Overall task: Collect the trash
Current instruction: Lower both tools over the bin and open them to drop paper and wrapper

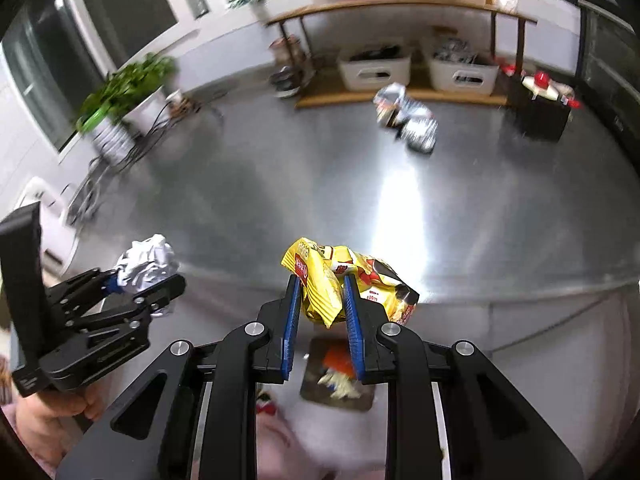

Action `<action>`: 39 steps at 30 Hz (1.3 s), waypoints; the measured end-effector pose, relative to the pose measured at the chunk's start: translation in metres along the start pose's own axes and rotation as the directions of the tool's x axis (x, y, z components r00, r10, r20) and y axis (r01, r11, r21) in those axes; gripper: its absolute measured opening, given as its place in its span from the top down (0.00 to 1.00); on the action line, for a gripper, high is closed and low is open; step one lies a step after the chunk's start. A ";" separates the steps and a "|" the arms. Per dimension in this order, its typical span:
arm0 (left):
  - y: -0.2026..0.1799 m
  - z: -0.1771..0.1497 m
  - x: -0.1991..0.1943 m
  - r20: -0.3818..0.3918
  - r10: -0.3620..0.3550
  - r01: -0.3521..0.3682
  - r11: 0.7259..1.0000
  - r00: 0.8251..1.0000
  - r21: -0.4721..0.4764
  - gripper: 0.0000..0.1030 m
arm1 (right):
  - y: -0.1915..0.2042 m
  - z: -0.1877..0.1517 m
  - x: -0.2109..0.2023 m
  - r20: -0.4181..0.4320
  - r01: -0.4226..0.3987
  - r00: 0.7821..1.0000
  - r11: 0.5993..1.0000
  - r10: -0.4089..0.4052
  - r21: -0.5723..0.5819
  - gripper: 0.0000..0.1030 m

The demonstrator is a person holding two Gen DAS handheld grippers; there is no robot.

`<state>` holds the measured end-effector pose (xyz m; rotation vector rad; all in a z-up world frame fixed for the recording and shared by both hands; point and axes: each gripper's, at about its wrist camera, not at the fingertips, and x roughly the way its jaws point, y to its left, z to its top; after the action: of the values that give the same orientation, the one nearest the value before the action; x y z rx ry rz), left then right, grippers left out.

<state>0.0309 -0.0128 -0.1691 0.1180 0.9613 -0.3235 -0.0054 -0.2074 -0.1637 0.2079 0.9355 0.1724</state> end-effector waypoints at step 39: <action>0.001 -0.166 0.228 -0.429 -0.071 0.032 0.995 0.900 -0.098 0.59 | -0.032 -0.155 0.235 -0.410 0.098 0.912 0.977 -0.012 0.189 0.76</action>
<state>0.0216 -0.0218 -0.4512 0.0845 1.4220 -0.3088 0.0080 -0.1671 -0.4439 0.3451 1.3770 0.0647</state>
